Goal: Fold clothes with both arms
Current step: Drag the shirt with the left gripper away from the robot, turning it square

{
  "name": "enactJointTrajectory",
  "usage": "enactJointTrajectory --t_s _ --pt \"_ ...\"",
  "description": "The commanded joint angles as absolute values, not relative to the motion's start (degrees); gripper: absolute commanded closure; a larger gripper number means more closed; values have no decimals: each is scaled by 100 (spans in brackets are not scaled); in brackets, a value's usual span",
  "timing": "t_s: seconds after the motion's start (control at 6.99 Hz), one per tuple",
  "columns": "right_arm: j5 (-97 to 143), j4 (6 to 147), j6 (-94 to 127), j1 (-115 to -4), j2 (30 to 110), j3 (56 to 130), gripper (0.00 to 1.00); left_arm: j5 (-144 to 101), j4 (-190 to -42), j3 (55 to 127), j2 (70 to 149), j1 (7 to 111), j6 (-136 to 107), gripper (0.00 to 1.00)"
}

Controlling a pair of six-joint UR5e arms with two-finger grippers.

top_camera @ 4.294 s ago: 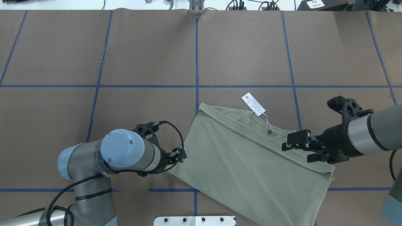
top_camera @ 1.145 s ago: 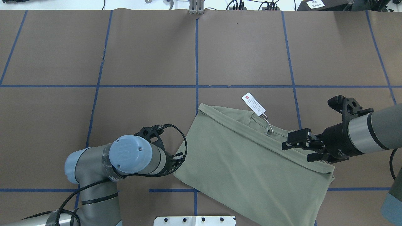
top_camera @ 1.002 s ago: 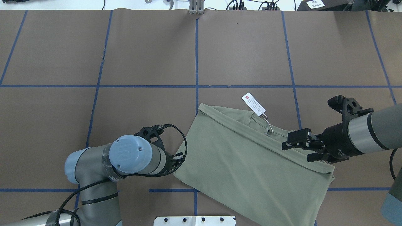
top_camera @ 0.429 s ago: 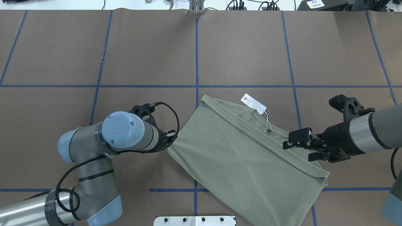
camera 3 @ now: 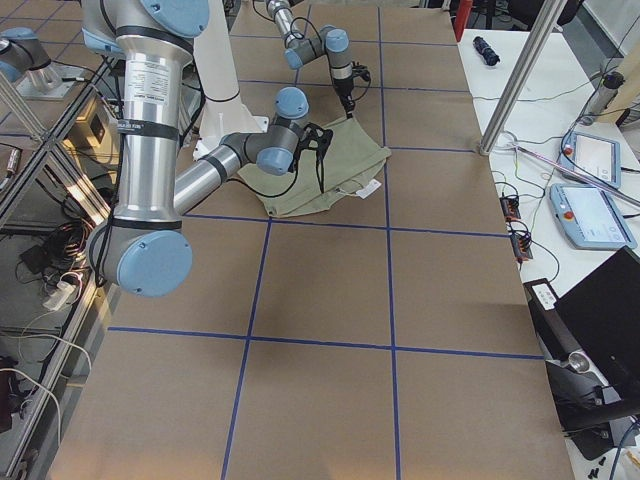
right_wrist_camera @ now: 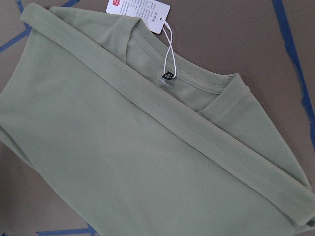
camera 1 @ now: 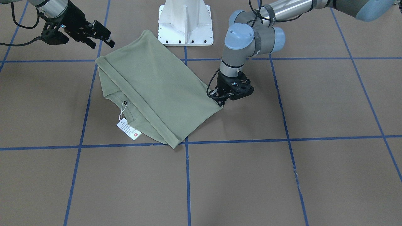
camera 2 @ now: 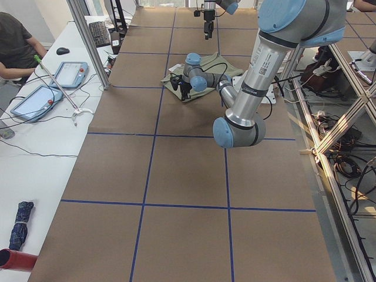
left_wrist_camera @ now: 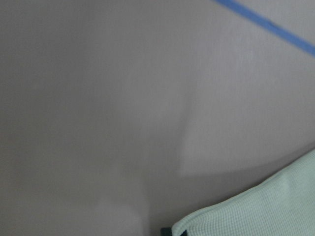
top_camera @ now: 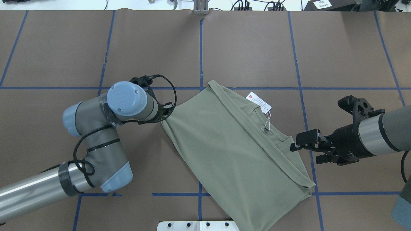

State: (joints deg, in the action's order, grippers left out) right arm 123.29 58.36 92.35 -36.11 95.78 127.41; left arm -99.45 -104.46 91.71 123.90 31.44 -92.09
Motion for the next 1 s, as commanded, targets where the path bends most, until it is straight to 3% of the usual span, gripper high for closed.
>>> enactJointTrajectory --t_s 0.0,0.86 --pt "12322 5836 9229 -3621 9545 12744 0 -9940 -10555 8537 12708 3821 -8415 100" --pt "12313 5836 9220 -3604 9527 12727 0 -9405 -13249 4998 14596 4307 -7243 100"
